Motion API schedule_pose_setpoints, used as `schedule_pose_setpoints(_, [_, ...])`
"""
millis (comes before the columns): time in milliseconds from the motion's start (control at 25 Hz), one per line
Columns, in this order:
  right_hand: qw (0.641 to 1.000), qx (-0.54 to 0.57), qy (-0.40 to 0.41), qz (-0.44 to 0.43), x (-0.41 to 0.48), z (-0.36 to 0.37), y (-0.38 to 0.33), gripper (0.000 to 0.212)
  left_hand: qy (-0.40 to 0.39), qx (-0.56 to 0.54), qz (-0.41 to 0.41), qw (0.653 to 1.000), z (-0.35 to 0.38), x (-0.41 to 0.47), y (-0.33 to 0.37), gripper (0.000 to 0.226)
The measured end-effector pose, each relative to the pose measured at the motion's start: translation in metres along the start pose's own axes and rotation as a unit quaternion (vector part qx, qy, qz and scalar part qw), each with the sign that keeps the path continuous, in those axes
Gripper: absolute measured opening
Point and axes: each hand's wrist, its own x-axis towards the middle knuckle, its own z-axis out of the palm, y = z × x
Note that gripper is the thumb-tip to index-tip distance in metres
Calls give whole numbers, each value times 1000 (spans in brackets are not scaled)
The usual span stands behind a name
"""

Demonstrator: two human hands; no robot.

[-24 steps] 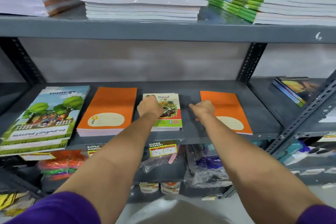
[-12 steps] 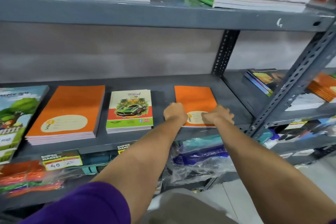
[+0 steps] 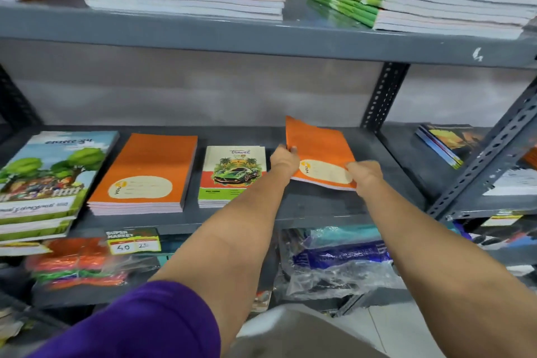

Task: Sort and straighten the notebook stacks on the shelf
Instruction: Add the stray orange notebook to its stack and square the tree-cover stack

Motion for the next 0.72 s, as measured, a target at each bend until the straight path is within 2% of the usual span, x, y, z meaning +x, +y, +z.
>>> schedule_pose_setpoints(200, [996, 4, -33, -84, -62, 68, -55, 26, 109, 46, -13, 993, -94, 2, -27, 36])
schedule_pose_setpoints(320, [987, -9, -93, -131, -109, 128, -72, 11, 174, 53, -37, 983, -163, -1, -66, 37])
schedule_pose_setpoints(360, [984, -16, -113, -137, -124, 148, -78, 19, 187, 69, -41, 979, -186, -3, -79, 37])
schedule_pose_setpoints(520, [969, -70, -160, -177, -183, 209, -97, 26, 220, 115, -52, 967, -262, -10, -124, 37])
schedule_pose_setpoints(720, [946, -185, -153, -218, -222, 246, -96, 26, 198, 170, -63, 963, -299, -15, -171, 31])
